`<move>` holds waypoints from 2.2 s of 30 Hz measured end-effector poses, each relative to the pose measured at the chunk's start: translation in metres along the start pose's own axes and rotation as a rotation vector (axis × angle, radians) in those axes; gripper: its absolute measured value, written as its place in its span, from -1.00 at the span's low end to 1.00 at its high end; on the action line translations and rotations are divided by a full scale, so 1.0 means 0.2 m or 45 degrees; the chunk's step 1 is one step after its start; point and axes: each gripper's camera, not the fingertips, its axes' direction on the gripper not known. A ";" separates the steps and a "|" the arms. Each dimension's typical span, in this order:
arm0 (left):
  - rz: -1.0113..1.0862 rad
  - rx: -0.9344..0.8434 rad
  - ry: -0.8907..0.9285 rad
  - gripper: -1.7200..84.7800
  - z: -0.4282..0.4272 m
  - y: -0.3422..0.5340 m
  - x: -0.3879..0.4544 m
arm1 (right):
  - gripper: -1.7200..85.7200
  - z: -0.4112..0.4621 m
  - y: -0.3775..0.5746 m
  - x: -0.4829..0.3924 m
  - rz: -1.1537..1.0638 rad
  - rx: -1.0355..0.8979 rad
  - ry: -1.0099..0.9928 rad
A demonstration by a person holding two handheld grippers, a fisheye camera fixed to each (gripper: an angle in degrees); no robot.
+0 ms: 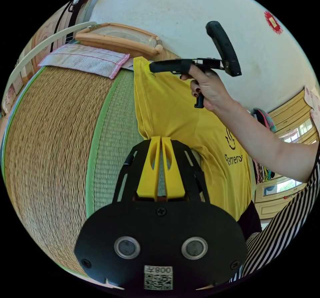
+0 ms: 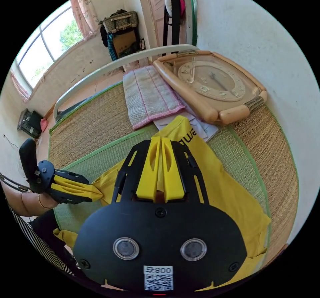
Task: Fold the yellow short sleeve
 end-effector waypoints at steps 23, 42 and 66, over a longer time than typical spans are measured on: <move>-0.122 0.005 0.063 -0.96 -0.96 0.25 0.09 | -0.96 0.48 1.34 -0.25 0.458 -0.038 -0.283; -0.010 -0.189 0.186 -0.95 -1.55 0.51 0.60 | -0.94 0.31 3.16 -0.35 0.896 0.145 -0.268; -0.070 -0.346 -0.046 -0.79 -1.67 0.08 0.73 | -0.81 0.68 4.53 -0.23 1.426 0.276 -0.028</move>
